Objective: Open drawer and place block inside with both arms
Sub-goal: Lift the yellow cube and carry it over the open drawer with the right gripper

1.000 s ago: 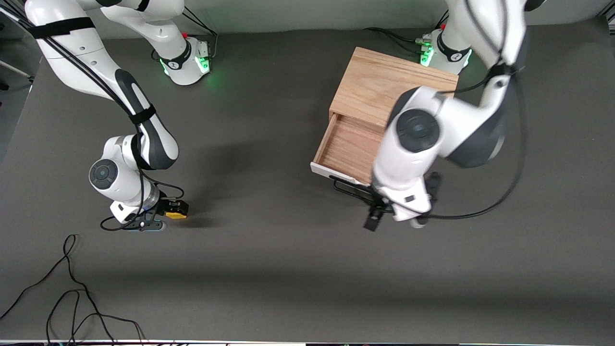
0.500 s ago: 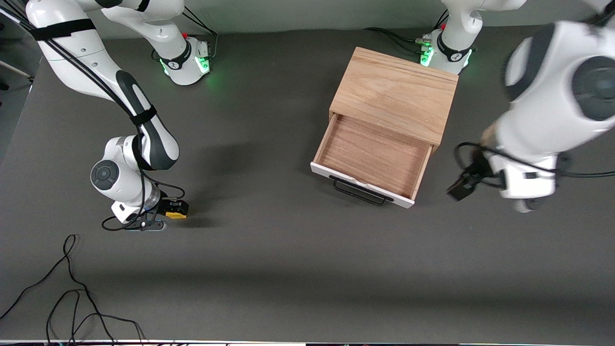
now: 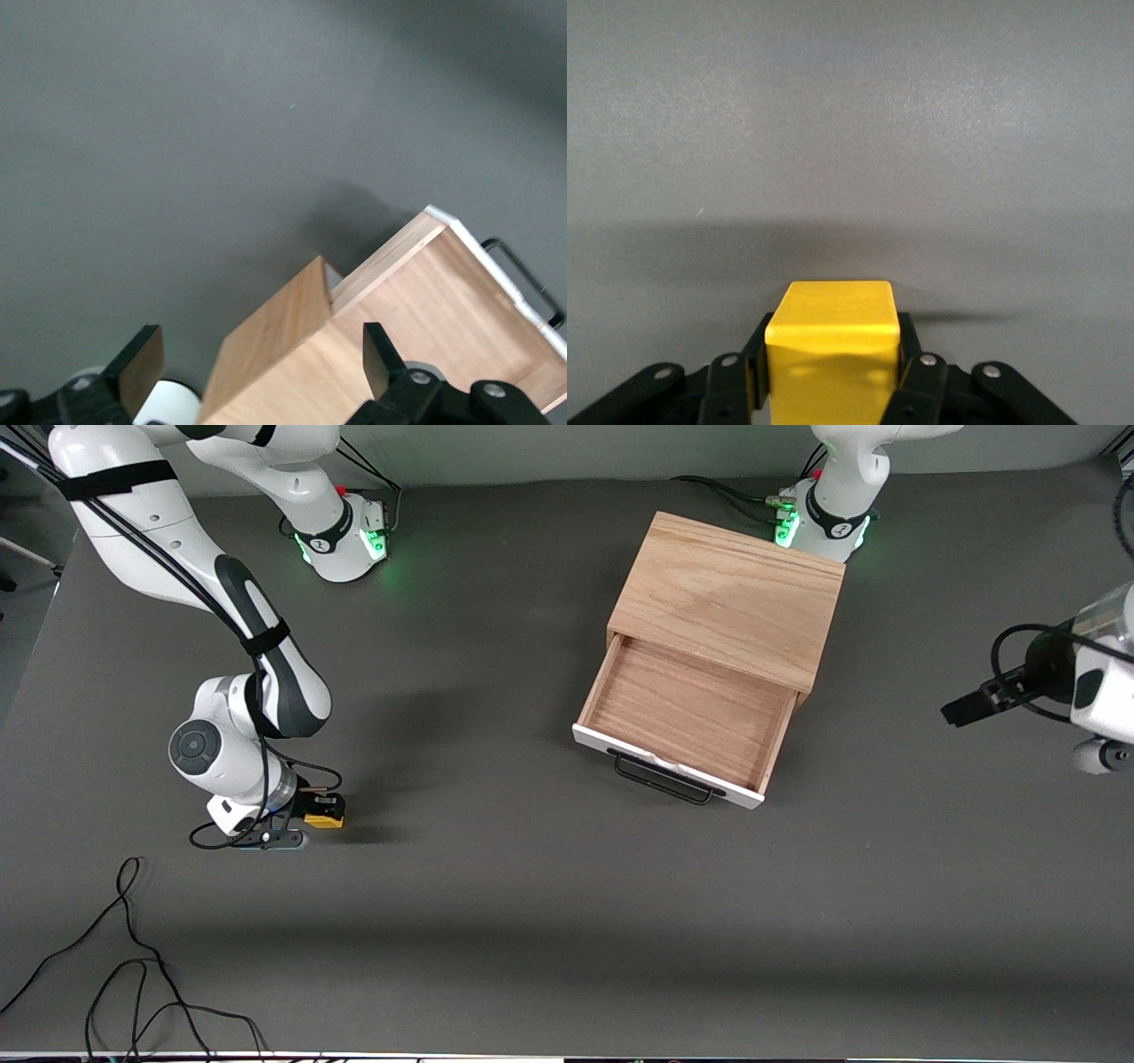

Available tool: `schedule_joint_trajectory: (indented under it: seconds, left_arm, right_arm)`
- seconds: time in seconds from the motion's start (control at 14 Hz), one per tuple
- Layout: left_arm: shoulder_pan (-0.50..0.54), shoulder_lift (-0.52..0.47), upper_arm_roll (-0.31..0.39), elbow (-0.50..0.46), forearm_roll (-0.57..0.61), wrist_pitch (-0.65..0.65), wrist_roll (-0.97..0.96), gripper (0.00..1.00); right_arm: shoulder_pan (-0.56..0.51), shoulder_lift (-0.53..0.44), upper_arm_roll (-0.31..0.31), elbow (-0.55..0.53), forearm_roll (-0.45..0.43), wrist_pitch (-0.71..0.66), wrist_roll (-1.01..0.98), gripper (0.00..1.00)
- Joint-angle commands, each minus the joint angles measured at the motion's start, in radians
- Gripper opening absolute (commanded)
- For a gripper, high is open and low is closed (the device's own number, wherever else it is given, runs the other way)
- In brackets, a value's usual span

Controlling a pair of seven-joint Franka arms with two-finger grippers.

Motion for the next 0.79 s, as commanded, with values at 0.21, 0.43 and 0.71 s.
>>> schedule_joint_trajectory:
  seconds: [0.21, 0.43, 0.71]
  left_arm:
    - [0.031, -0.143, -0.003, -0.152, -0.001, 0.022, 0.355, 1.0]
    - [0.06, -0.185, -0.003, -0.19, 0.004, 0.045, 0.439, 1.0]
    - [0.057, -0.2, -0.006, -0.225, 0.01, 0.106, 0.439, 1.0]
  right_arm:
    - [0.046, -0.097, -0.004, 0.253, -0.005, -0.414, 0.025, 0.27]
    - [0.073, -0.081, -0.001, 0.534, -0.004, -0.731, 0.098, 0.27]
    - [0.18, -0.081, 0.001, 0.765, -0.001, -0.925, 0.247, 0.25]
